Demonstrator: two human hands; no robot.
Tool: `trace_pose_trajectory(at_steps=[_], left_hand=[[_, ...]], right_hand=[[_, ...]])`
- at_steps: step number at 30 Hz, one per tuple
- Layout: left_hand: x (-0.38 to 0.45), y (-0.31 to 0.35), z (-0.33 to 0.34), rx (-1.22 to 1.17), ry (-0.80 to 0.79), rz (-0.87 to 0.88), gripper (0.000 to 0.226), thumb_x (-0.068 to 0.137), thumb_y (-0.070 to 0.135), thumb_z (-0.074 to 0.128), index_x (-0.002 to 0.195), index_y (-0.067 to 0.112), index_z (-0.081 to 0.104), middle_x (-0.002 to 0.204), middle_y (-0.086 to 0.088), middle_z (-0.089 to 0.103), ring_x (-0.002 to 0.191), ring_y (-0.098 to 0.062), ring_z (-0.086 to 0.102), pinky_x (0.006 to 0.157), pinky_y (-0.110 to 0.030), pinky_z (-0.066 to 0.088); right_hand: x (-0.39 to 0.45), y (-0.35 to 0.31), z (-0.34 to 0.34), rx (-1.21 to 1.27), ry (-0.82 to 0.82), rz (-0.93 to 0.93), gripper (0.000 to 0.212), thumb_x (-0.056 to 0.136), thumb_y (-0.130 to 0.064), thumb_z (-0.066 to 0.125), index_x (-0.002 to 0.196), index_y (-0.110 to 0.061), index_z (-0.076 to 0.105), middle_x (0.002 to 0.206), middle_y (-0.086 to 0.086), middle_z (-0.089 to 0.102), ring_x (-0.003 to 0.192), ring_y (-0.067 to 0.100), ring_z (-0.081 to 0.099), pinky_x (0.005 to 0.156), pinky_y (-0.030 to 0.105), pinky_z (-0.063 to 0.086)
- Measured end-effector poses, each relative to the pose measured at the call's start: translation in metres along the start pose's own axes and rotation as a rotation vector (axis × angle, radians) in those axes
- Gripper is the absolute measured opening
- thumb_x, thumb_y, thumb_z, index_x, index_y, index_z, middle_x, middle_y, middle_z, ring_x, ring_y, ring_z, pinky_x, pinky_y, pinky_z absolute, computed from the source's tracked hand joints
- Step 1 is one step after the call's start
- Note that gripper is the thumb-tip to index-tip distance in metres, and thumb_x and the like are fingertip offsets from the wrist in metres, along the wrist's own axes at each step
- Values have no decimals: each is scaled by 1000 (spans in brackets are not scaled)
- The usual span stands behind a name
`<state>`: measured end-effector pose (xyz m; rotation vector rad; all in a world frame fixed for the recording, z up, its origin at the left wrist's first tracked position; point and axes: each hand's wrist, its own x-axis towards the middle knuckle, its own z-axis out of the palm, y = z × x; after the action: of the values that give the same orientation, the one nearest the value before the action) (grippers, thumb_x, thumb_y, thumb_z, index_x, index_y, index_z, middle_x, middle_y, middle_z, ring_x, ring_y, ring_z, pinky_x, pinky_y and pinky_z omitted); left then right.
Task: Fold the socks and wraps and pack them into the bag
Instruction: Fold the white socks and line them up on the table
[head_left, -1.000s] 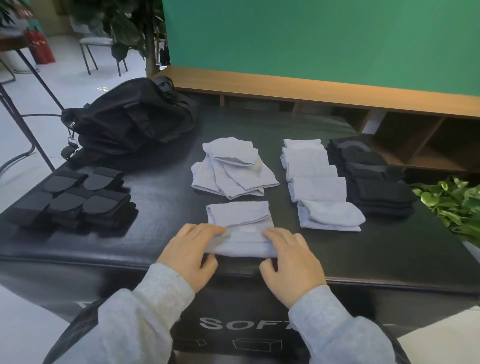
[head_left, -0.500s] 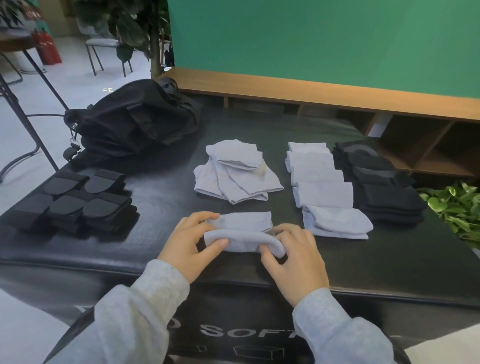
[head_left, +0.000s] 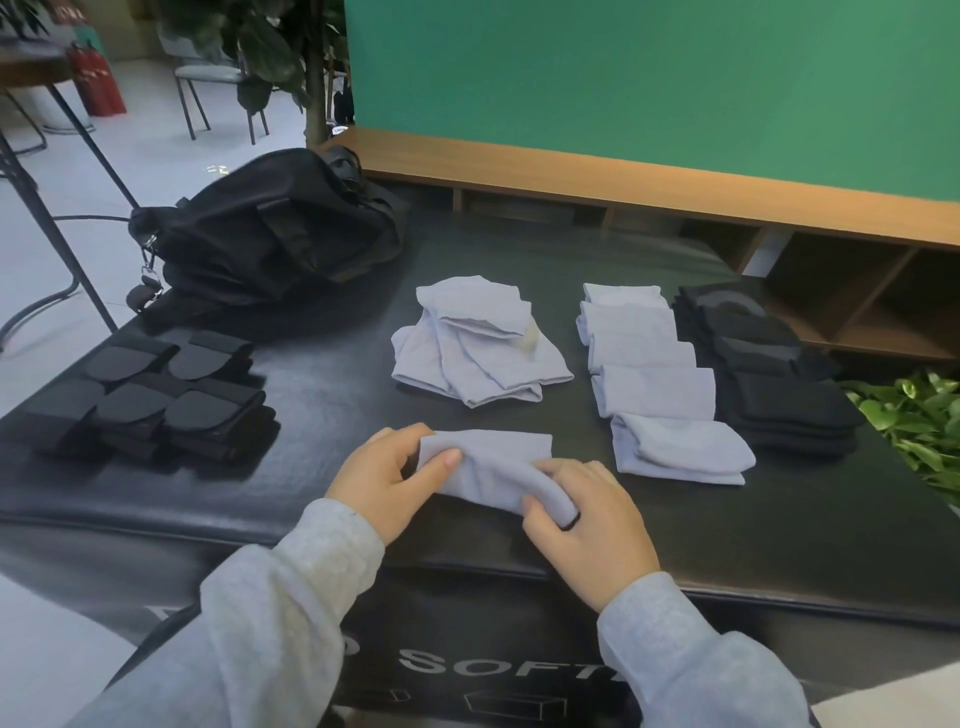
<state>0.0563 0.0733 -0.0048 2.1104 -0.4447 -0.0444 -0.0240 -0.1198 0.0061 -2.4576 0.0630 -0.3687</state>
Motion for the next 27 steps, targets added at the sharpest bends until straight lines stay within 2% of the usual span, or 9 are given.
trace_pose_trajectory(at_steps=[3, 6, 9, 11, 14, 16, 19, 23, 27], left_hand=[[3, -3, 0, -87, 21, -6, 23, 82, 54, 54, 75, 33, 58, 78, 2, 62, 79, -19, 60, 74, -32, 48], [6, -1, 0, -139, 44, -35, 16, 83, 45, 59, 78, 30, 59, 77, 6, 63, 80, -16, 61, 74, -30, 47], [8, 4, 0, -286, 65, -87, 17, 75, 47, 63, 78, 30, 62, 81, 7, 68, 85, -16, 63, 78, -32, 49], [12, 4, 1, -354, 97, -123, 17, 75, 47, 66, 78, 31, 64, 85, 6, 71, 88, -18, 65, 82, -37, 51], [17, 2, 4, -305, 172, -190, 12, 80, 42, 65, 81, 31, 62, 81, 6, 70, 84, -18, 65, 81, -38, 51], [21, 3, 6, -176, 211, -236, 12, 83, 43, 62, 85, 32, 58, 78, 7, 66, 79, -15, 62, 71, -32, 48], [20, 7, 8, -42, 272, -253, 14, 88, 36, 59, 98, 29, 53, 80, 10, 58, 78, -11, 56, 64, -24, 41], [15, 5, 13, 147, 376, -58, 9, 87, 18, 61, 95, 20, 59, 97, 7, 51, 94, -10, 39, 80, -25, 36], [12, 9, 10, 237, 275, -64, 7, 92, 24, 52, 91, 29, 57, 95, 10, 53, 94, -12, 43, 87, -29, 37]], right_hand=[[6, -1, -2, 104, -32, 151, 12, 83, -34, 51, 79, -24, 56, 79, -2, 56, 76, 13, 53, 72, 34, 49], [13, -3, 1, 115, -26, 244, 27, 86, -42, 48, 82, -15, 53, 77, 5, 57, 74, 21, 56, 70, 40, 51], [20, -5, 3, 145, 15, 311, 34, 89, -45, 47, 87, -11, 54, 75, 3, 59, 72, 21, 56, 70, 38, 50], [24, -6, 3, 121, 50, 349, 36, 91, -44, 47, 77, -11, 46, 64, -1, 48, 61, 17, 47, 63, 34, 44], [30, -9, 4, 31, 73, 374, 40, 94, -44, 44, 67, -16, 33, 58, -4, 36, 54, 13, 36, 54, 29, 32], [32, -10, 6, -27, 71, 368, 40, 95, -45, 41, 66, -19, 31, 58, -4, 39, 53, 12, 37, 52, 28, 31], [32, -9, 7, -71, 87, 344, 34, 95, -47, 39, 72, -22, 36, 62, -6, 45, 58, 11, 43, 58, 30, 36], [28, -4, 12, 31, 211, 291, 13, 94, -35, 50, 101, -25, 47, 90, -12, 47, 82, 8, 46, 70, 24, 36], [23, 2, 24, -94, 435, -76, 14, 82, -5, 57, 95, -11, 61, 105, 5, 54, 100, 17, 39, 90, 14, 25]])
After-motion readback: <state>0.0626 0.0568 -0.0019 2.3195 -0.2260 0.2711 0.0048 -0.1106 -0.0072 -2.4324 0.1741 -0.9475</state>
